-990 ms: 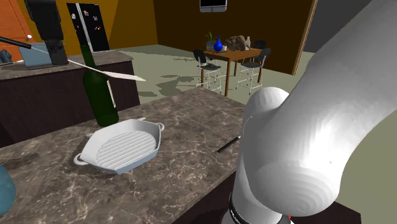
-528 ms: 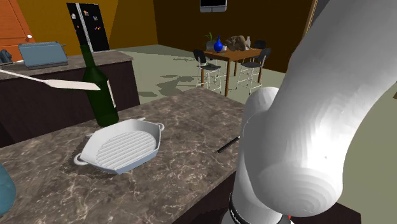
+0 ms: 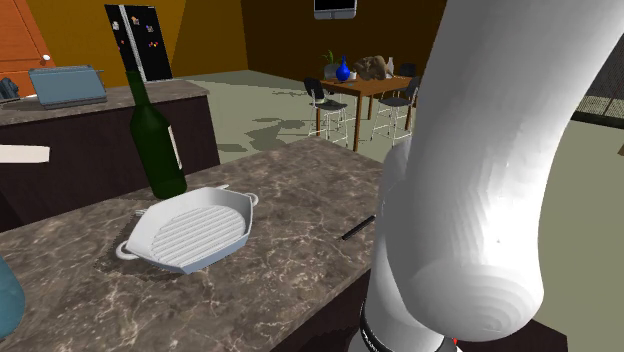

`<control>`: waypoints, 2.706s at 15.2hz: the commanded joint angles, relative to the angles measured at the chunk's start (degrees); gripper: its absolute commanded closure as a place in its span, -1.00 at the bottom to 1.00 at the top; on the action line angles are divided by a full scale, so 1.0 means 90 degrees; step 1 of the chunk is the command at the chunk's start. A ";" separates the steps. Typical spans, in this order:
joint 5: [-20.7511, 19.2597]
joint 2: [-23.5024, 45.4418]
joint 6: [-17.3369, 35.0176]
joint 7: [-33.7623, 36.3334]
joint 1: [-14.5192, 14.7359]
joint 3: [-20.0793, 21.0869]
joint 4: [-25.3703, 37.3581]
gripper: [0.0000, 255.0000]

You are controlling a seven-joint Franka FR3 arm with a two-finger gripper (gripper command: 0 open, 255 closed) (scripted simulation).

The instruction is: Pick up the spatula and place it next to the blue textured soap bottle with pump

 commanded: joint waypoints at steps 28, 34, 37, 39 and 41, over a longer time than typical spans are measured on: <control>-0.1011 0.3315 0.0441 0.1442 0.0928 0.0541 0.2793 1.00; -0.1007 0.3283 0.0971 0.1443 0.0887 0.0532 0.2230 1.00; -0.1013 0.3292 0.1224 0.1447 0.0873 0.0525 0.1985 1.00; -0.1019 0.3305 0.1388 0.1450 0.0866 0.0520 0.1833 1.00; -0.1027 0.3325 0.1550 0.1454 0.0861 0.0515 0.1690 1.00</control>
